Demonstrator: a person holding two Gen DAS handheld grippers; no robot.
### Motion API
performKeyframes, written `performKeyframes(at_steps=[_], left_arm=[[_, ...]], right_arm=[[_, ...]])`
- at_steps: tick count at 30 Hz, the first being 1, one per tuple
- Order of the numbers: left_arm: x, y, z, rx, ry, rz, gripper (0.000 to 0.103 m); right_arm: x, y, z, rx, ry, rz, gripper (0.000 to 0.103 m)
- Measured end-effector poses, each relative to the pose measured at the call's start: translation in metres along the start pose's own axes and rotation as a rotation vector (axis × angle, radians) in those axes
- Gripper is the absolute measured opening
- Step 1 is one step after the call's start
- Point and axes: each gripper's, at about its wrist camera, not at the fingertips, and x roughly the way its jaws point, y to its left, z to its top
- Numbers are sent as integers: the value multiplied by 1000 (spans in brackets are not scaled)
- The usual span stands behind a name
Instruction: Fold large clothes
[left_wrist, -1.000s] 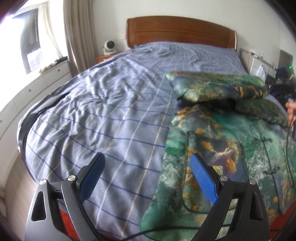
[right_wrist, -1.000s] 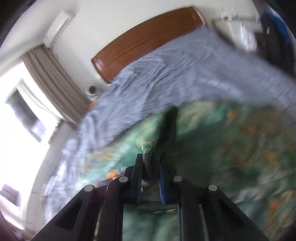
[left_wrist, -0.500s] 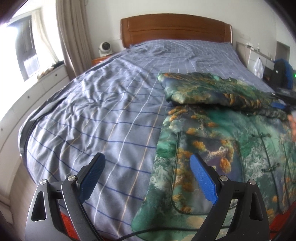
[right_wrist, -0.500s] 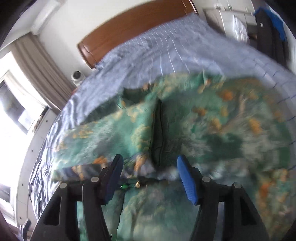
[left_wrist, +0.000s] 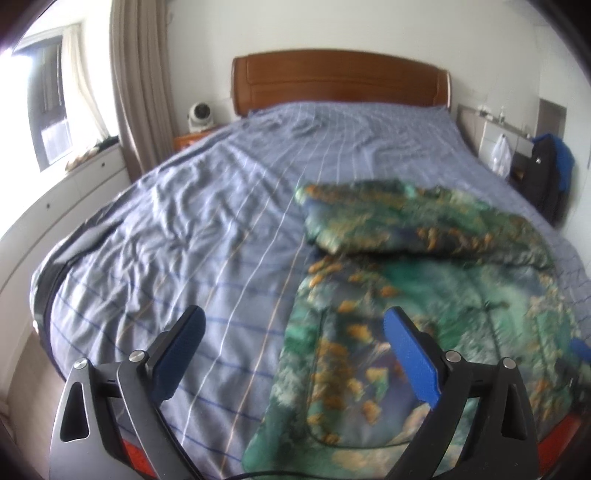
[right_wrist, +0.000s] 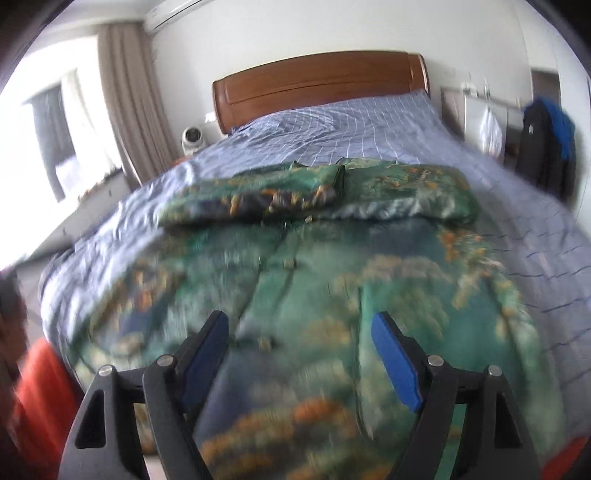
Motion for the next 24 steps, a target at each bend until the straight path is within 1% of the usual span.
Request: performKeyframes(at_steps=[1, 3, 5, 10, 13, 17, 24], left_arm=[[-3, -3, 3, 2, -7, -6, 100], [-5, -7, 7, 4, -13, -14, 100], [-5, -12, 9, 3, -13, -25, 101], [-1, -22, 4, -5, 9, -66, 101], [-1, -25, 0, 0, 15, -58, 101], [-2, -25, -6, 10, 1, -59, 101], [-7, -14, -3, -45, -31, -70, 101]], right_arm=[[-6, 1, -5, -18, -8, -14, 88], [-16, 2, -9, -37, -35, -49, 98], [-27, 4, -10, -49, -63, -78, 102], [-28, 17, -11, -104, -77, -97, 102], [-26, 27, -12, -136, -90, -107, 102], [-28, 36, -13, -174, -113, -130, 102], [-27, 43, -14, -208, -118, -158, 102]])
